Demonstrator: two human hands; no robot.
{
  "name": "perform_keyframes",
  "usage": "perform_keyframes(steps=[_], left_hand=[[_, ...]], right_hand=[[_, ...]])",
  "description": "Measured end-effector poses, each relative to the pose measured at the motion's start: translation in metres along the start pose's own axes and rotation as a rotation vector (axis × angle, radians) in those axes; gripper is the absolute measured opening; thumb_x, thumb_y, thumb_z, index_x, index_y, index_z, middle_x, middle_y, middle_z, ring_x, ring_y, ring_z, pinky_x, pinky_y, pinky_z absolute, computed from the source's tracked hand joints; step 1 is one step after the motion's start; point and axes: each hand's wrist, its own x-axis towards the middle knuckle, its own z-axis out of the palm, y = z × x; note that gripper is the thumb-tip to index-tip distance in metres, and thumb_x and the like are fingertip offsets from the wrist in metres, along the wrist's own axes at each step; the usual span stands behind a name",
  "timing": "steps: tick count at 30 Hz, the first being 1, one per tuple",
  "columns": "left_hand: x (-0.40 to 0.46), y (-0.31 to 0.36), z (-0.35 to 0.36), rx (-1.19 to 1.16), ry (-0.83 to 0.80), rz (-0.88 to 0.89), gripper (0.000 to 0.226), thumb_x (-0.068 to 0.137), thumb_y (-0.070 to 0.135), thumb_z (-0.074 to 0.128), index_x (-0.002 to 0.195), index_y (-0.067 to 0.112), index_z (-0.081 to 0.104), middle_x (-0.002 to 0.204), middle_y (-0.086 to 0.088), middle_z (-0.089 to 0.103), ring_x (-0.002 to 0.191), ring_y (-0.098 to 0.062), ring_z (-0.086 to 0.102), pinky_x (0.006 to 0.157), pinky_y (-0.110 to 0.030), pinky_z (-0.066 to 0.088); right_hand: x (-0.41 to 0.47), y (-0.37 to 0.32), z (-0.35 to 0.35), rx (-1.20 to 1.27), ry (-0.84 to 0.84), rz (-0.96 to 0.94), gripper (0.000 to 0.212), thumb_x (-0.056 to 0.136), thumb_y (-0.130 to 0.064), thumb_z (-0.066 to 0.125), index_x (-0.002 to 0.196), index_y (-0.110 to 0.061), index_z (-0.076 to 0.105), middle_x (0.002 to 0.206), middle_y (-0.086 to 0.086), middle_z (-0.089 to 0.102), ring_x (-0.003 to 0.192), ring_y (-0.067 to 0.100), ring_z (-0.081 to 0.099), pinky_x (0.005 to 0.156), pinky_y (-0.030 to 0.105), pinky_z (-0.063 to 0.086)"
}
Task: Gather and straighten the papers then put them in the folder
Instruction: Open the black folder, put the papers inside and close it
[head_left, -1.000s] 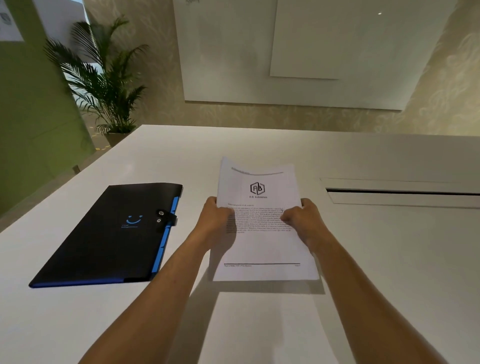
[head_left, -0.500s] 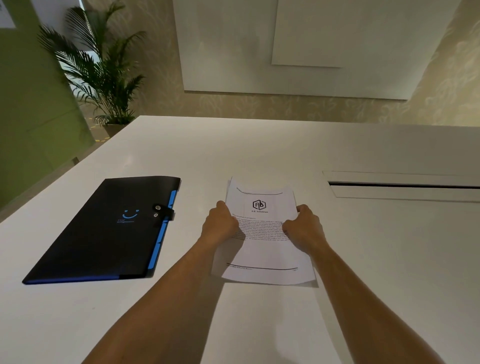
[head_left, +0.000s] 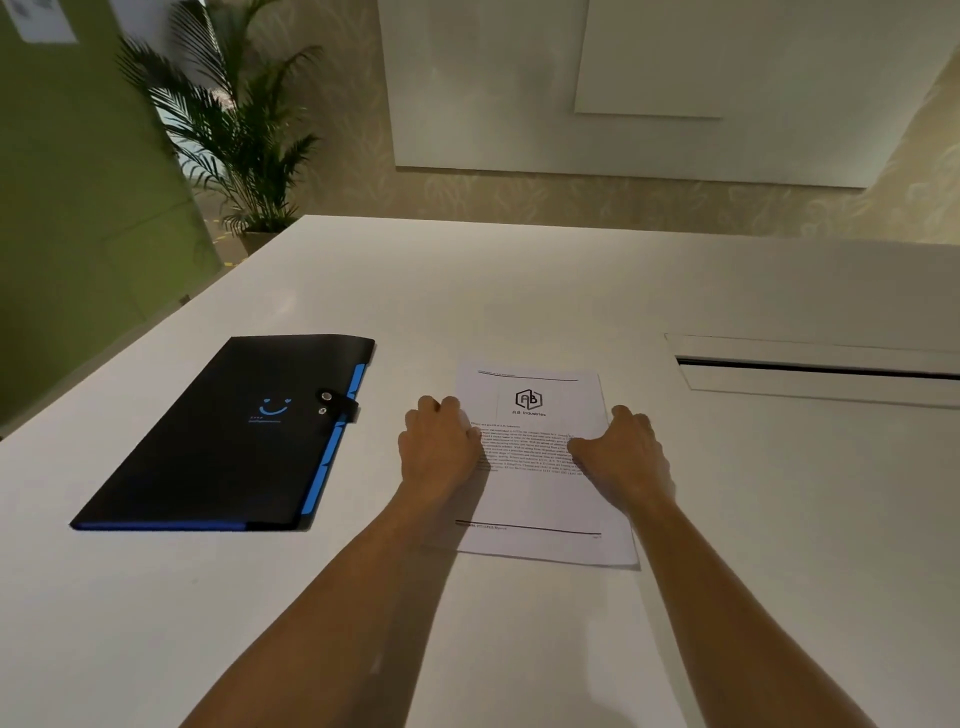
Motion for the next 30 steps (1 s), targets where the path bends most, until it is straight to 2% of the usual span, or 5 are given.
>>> perform_keyframes(steps=[6, 12, 19, 26, 30], left_hand=[[-0.003, -0.005, 0.001, 0.072, 0.005, 0.077, 0.03, 0.096, 0.034, 0.047, 0.099, 0.012, 0.067, 0.105, -0.008, 0.059, 0.091, -0.022, 0.055, 0.077, -0.037, 0.051], [-0.001, -0.023, -0.026, -0.082, 0.112, 0.043, 0.036, 0.097, 0.026, 0.051, 0.131, 0.016, 0.054, 0.128, -0.004, 0.056, 0.112, -0.021, 0.057, 0.093, -0.034, 0.047], [0.029, -0.097, -0.07, 0.108, 0.319, 0.043, 0.031, 0.085, 0.01, 0.055, 0.114, 0.014, 0.063, 0.114, -0.009, 0.061, 0.102, -0.029, 0.054, 0.085, -0.04, 0.039], [0.04, -0.159, -0.082, 0.017, 0.053, -0.059, 0.021, 0.084, 0.01, 0.051, 0.1, 0.014, 0.064, 0.111, -0.008, 0.063, 0.105, -0.027, 0.058, 0.105, -0.052, 0.038], [0.036, -0.173, -0.073, -0.043, -0.005, 0.037, 0.029, 0.088, 0.009, 0.048, 0.112, 0.015, 0.064, 0.124, -0.005, 0.06, 0.127, -0.023, 0.046, 0.117, -0.056, 0.014]], right_hand=[[0.0, 0.005, 0.003, -0.053, 0.053, -0.041, 0.068, 0.072, -0.044, 0.064, 0.131, -0.017, 0.046, 0.12, 0.008, 0.054, 0.108, 0.032, 0.054, 0.077, 0.042, 0.046], [-0.007, -0.038, 0.022, 0.103, 0.248, -0.165, 0.065, 0.078, -0.031, 0.066, 0.138, -0.014, 0.047, 0.135, 0.012, 0.053, 0.124, 0.033, 0.046, 0.099, 0.046, 0.039], [-0.028, -0.131, 0.095, 0.227, 0.03, -0.444, 0.046, 0.086, -0.018, 0.065, 0.13, -0.008, 0.058, 0.13, 0.015, 0.058, 0.122, 0.032, 0.051, 0.099, 0.035, 0.038], [-0.038, -0.176, 0.166, 0.056, -0.158, -0.507, 0.054, 0.095, -0.032, 0.057, 0.146, -0.017, 0.042, 0.144, 0.009, 0.049, 0.129, 0.027, 0.048, 0.104, 0.042, 0.045], [-0.041, -0.191, 0.182, -0.084, -0.12, -0.559, 0.051, 0.094, -0.04, 0.056, 0.14, -0.021, 0.046, 0.126, 0.008, 0.055, 0.117, 0.027, 0.051, 0.092, 0.039, 0.047]])
